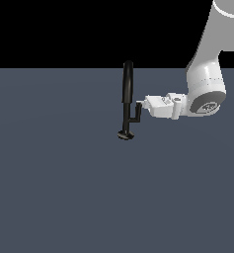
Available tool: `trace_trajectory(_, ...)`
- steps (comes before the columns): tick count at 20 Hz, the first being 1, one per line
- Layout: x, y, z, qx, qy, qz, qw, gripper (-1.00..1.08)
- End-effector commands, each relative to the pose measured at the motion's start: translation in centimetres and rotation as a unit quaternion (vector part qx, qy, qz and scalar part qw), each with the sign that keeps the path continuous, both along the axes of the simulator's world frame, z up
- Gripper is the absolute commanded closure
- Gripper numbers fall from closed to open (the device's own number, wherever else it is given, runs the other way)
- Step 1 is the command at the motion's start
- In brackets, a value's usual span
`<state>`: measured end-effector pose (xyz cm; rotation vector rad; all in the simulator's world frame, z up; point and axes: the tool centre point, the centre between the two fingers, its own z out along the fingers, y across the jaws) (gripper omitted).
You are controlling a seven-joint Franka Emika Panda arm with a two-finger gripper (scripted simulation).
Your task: Turn on the faucet by rotating a designated handle.
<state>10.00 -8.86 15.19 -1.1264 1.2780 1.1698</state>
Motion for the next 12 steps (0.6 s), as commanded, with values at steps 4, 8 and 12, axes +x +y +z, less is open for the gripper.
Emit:
trace_trajectory(4, -1.3, 0.1, 0.6, 0.001, 0.0, 0.003, 1.0, 1.08)
trace_trajectory(8, -1.3, 0.1, 0.8, 0.0, -0.002, 0.001, 1.0, 1.08)
trace_trajectory(12, -2.4, 0.2, 0.4, 0.0, -0.002, 0.001, 1.0, 1.08)
